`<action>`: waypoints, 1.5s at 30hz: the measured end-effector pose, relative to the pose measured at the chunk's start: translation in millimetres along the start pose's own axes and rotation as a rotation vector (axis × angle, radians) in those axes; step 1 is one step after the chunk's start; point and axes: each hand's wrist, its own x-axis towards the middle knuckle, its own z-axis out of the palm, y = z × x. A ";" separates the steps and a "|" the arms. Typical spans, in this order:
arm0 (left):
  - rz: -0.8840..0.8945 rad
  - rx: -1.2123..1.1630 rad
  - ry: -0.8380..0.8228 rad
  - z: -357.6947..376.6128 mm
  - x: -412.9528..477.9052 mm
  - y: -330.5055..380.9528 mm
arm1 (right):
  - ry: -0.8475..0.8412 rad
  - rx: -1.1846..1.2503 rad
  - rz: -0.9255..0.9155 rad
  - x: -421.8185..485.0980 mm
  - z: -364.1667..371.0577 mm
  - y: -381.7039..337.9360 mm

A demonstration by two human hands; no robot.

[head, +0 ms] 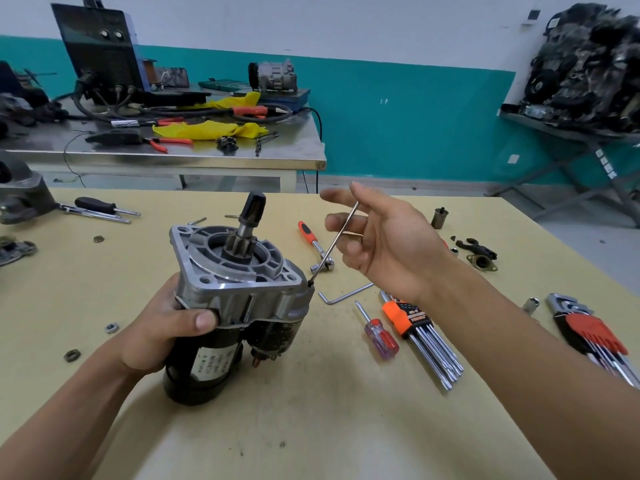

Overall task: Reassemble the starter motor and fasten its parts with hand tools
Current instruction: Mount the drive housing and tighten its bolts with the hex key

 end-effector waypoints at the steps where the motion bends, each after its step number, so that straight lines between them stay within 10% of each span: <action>1: -0.001 -0.002 0.001 -0.3 0.0 -0.4 | -0.003 0.060 -0.010 0.9 -1.0 3.6; 8: -0.012 0.020 0.001 -1.5 -0.8 -1.3 | 0.125 0.076 -0.442 6.5 11.2 31.0; 14: -0.005 0.027 0.005 -1.0 0.1 -0.7 | 0.515 -0.633 -1.237 15.0 10.5 44.5; 19: -0.003 0.026 0.008 0.7 -0.1 0.3 | 0.522 -0.885 -1.404 19.9 13.1 44.2; 31: -0.008 0.011 0.023 1.8 0.5 2.0 | 0.155 -1.243 -1.135 4.4 0.3 4.5; 45: -0.005 0.000 0.040 3.3 0.1 2.9 | 0.073 -0.129 0.072 16.7 -4.6 -16.0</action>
